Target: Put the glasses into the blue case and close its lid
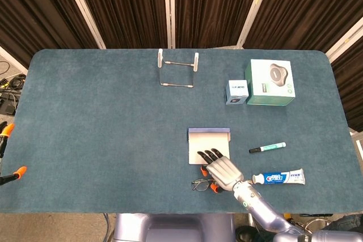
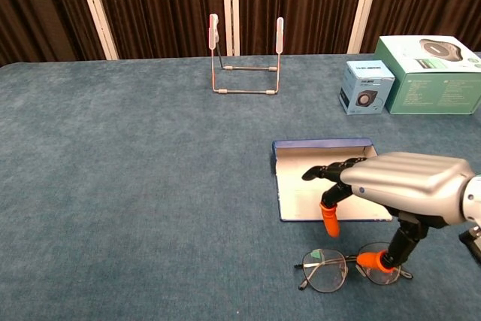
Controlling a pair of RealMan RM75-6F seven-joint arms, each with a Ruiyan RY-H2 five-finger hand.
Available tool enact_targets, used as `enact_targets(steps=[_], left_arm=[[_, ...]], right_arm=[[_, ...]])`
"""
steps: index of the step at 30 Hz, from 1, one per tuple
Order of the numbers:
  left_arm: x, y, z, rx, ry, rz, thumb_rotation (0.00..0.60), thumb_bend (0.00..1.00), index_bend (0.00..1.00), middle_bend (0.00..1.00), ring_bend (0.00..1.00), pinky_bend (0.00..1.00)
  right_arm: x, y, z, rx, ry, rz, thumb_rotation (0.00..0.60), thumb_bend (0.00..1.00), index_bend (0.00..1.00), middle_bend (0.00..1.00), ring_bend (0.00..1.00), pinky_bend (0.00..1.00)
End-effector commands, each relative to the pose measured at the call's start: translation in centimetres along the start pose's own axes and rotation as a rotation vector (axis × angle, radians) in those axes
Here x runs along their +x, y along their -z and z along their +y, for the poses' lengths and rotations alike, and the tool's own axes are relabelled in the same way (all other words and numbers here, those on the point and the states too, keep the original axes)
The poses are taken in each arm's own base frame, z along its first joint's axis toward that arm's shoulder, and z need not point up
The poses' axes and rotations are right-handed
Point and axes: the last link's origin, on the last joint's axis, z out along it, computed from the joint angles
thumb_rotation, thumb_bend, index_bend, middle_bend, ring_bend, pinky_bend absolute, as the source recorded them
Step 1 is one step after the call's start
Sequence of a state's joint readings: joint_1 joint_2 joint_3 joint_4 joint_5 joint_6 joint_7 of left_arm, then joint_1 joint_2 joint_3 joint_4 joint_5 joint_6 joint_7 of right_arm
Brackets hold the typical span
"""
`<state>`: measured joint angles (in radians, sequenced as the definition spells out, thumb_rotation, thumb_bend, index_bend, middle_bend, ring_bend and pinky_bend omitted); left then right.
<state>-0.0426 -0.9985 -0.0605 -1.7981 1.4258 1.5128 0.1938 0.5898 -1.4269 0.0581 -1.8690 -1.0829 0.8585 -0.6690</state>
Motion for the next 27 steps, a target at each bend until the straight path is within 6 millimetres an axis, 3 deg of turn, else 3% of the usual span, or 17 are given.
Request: enact_targets(steps=[1,18,27], left_arm=[[0.0,-0.1,0.0,0.002,-0.001,-0.003,0.6,0.0,0.0,0.0,0.0,0.0],[-0.1,-0.2,-0.1,0.004,-0.002,-0.012,0.6,0.0,0.0,0.0,0.0,0.0],[-0.2,-0.2,0.0,0.005,-0.007,-0.012,0.6,0.0,0.0,0.0,0.0,0.0]], right_arm=[[-0.5,-0.4,0.0,-0.015,0.008,-0.018,0.6,0.23,0.47,0.0,0.0,0.0],[-1.7,-0.5,0.6,-0.047,0.025,-0.049,0.6,0.23,0.5,0.0,0.0,0.0],[-1.9,-0.5,0.9,-0.053,0.033,-0.059,0.6,0.32,0.56,0.0,0.0,0.0]])
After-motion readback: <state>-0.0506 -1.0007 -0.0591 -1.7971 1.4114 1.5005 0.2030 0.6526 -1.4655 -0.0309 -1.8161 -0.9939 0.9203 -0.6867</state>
